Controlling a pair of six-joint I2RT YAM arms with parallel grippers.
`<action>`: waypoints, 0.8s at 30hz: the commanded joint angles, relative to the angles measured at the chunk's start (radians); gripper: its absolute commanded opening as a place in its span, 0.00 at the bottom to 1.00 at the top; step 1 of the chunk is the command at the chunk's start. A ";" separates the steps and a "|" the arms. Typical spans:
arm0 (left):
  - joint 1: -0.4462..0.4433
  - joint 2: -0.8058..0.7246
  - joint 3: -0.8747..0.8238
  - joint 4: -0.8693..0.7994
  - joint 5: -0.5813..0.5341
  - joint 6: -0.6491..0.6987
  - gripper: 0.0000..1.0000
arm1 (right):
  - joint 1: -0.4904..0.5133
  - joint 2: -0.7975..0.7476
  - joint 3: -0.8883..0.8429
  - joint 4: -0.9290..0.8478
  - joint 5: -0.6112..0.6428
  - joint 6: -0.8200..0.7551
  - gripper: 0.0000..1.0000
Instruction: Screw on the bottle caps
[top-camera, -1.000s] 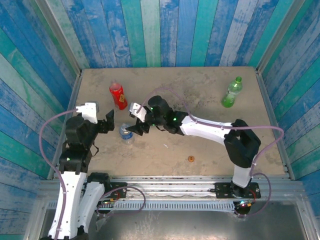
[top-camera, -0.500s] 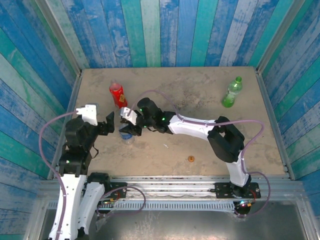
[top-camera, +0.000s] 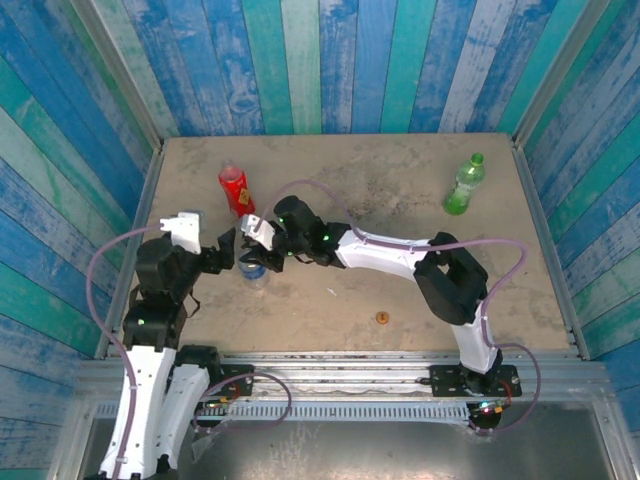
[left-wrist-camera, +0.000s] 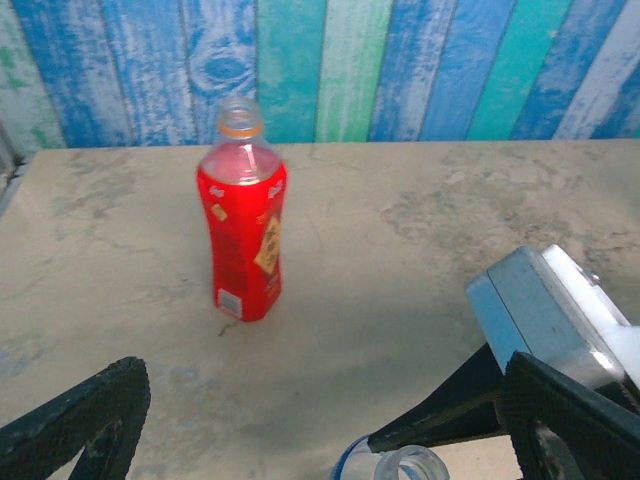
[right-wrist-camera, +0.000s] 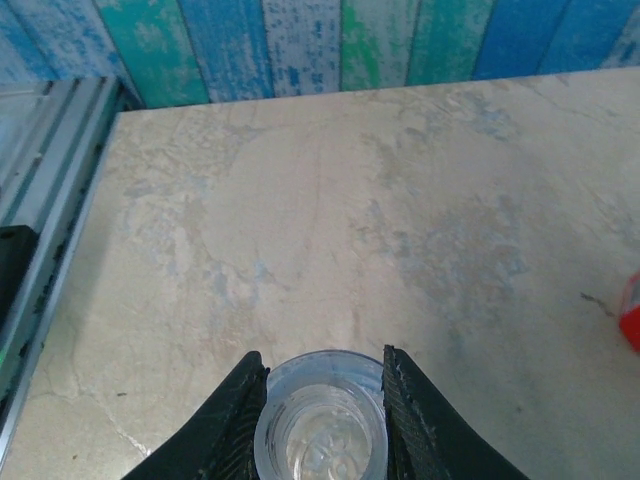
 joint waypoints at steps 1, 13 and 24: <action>-0.008 -0.016 -0.049 0.143 0.121 -0.050 0.94 | 0.003 -0.099 -0.064 -0.017 0.107 0.026 0.28; -0.338 0.085 -0.139 0.404 -0.058 -0.132 0.94 | -0.065 -0.447 -0.456 0.016 0.406 0.170 0.26; -0.716 0.387 -0.309 0.952 -0.328 -0.058 0.94 | -0.191 -0.723 -0.720 -0.014 0.469 0.222 0.28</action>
